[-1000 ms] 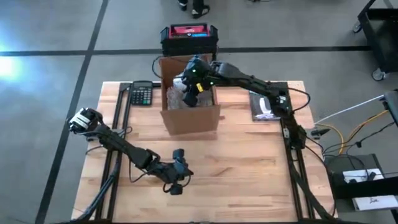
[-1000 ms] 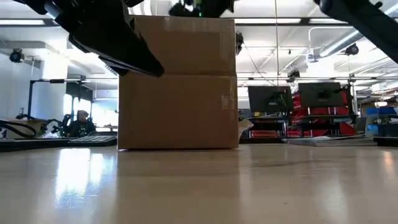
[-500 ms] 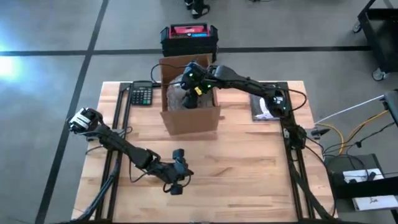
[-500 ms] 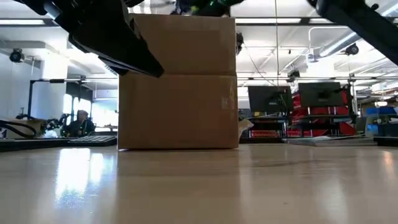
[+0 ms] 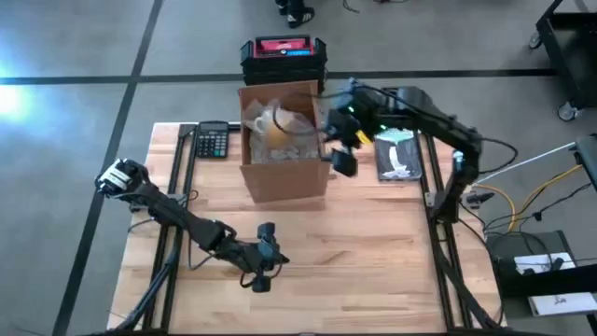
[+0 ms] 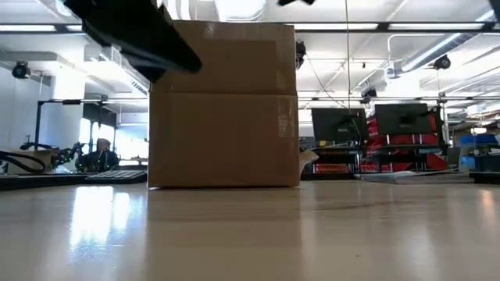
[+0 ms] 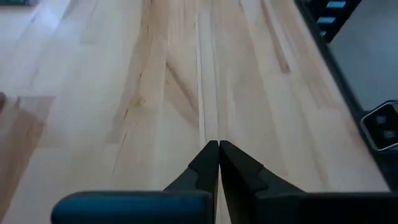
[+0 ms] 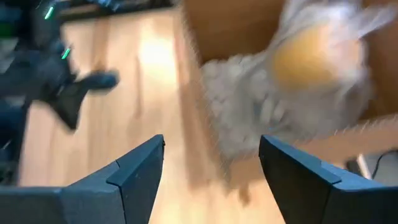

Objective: Wrap mug
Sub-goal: Return to Home Position

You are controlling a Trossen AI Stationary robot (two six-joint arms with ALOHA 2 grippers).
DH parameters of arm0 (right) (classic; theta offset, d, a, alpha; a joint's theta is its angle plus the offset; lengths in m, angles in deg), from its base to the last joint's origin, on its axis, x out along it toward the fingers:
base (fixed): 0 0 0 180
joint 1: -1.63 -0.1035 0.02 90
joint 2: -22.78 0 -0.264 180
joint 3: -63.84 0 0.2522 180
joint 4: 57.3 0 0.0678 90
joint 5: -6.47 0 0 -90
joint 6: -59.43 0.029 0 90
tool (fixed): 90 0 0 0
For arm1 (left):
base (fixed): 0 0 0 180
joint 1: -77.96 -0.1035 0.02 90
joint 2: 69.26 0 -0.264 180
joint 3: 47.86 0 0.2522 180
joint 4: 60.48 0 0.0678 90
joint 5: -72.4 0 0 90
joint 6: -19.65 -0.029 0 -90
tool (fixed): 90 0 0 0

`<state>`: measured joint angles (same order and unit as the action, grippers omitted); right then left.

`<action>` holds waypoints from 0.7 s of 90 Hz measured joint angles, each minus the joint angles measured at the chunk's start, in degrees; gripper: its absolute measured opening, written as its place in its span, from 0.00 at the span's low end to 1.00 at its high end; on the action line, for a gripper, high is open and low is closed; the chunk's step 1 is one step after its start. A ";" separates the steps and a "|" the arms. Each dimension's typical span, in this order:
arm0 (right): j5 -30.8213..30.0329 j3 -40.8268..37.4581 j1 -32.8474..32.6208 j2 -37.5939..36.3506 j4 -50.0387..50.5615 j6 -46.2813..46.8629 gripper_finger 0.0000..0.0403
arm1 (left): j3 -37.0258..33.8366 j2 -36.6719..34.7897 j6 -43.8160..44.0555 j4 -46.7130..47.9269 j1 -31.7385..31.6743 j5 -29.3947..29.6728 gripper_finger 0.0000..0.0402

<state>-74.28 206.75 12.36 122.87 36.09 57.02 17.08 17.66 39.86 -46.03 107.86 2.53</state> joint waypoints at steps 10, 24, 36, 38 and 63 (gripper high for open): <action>-2.51 -10.95 -4.26 -6.24 -2.16 1.45 0.55 | 0.00 -2.82 -0.69 3.01 -0.70 -0.05 0.00; -7.83 -33.44 -8.91 -19.66 -15.02 6.26 0.48 | -0.22 -6.52 -2.22 5.94 -2.29 -0.14 0.00; -7.70 -52.32 -11.56 -30.39 -29.88 11.06 0.43 | -2.58 -9.25 -3.44 5.64 -4.58 -0.98 0.00; -7.67 -55.09 -11.81 -32.01 -32.00 11.99 0.42 | -3.18 -9.68 -3.45 5.65 -5.07 -1.51 0.00; -7.74 -85.31 -12.36 -47.30 -58.87 15.46 0.29 | -14.92 -15.88 -2.99 -7.09 -8.62 -3.52 0.00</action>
<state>-82.01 121.44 0.00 75.58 -22.79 72.48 2.16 1.78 36.87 -53.12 99.25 -0.99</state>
